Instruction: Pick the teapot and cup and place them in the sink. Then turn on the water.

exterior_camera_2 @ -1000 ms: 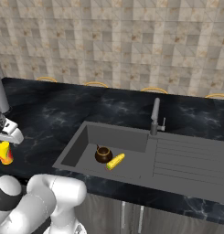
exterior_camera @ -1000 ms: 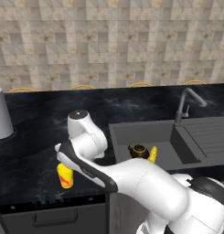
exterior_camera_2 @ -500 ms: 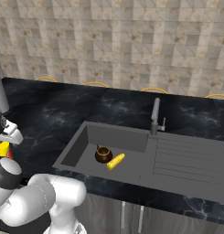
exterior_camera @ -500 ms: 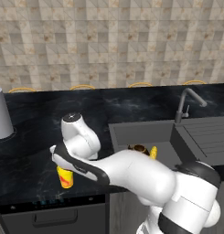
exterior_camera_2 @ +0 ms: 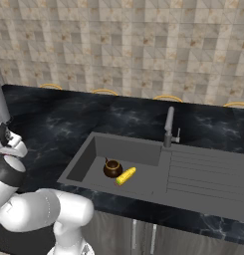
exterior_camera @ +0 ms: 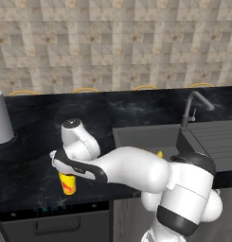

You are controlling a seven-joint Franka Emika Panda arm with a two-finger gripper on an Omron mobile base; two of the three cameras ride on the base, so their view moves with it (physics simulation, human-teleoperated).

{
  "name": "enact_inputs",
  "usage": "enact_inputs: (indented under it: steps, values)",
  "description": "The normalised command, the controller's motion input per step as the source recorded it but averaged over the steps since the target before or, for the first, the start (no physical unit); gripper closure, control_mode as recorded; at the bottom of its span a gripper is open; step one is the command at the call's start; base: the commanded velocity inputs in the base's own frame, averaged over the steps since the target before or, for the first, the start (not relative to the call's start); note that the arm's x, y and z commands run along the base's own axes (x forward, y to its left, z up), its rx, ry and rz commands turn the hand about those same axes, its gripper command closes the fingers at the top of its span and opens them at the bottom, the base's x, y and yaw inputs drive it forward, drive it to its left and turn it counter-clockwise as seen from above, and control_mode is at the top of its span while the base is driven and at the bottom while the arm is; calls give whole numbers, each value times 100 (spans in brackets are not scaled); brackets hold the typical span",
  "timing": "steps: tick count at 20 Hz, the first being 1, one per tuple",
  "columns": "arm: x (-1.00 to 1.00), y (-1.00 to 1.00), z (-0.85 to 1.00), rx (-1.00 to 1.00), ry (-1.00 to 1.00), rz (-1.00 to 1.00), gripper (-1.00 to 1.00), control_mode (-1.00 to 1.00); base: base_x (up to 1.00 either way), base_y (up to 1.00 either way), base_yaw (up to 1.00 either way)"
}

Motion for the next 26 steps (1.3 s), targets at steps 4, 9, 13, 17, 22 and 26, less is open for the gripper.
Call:
enact_inputs:
  steps: [4,9,13,17,22,26]
  values:
    - [15,22,-18,0,2,0,-100,-100,0,0,0]
    - [10,25,-17,0,4,0,-100,-100,0,0,0]
    - [5,13,-10,0,3,0,-100,-100,0,0,0]
    - [-8,0,-7,0,2,-2,-100,-100,0,0,0]
    - [-33,0,-1,0,5,-5,100,-100,0,0,0]
    - [-59,-10,0,0,5,-6,100,-100,0,0,0]
